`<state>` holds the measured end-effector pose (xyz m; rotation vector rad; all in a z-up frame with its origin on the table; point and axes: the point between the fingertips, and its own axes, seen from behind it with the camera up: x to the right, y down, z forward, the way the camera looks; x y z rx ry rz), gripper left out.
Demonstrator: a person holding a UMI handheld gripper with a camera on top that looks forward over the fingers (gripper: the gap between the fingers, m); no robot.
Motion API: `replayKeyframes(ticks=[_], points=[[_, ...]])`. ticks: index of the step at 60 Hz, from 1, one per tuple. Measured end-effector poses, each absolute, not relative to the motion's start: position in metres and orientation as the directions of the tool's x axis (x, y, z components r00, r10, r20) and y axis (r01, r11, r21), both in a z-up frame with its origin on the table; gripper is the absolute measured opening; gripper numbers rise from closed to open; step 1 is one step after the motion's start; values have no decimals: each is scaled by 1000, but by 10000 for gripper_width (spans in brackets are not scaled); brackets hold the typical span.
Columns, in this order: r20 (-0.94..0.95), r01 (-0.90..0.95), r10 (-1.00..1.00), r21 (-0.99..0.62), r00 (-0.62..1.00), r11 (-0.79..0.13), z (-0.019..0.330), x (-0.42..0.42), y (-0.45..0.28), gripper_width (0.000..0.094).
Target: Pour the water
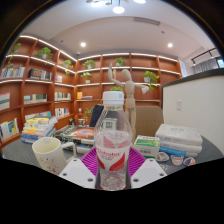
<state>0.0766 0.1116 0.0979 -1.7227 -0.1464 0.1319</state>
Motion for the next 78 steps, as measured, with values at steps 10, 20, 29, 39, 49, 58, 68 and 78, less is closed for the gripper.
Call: replayKeyframes(ticks=[10,20,29,39,49,58,68,78], points=[[-3,21,161,-988,987,-151,99,79,112,392],[-26,-1,144,-985,989,-172,98,79,108,526],[-82,-59,101,-975,992,-216,102,85,78,784],[-129,-111,71,-968,989,-223,114,85,9,829],[-105,-95,29,-968,994,-234,116,88,-58,830],[-65,-74,-43,-968,997,-239,119,100,-99,832],[-35,-41,-31,-975,999,-219,129,96,-124,834],[-25,-31,-36,-980,999,-197,136,97,-130,837]])
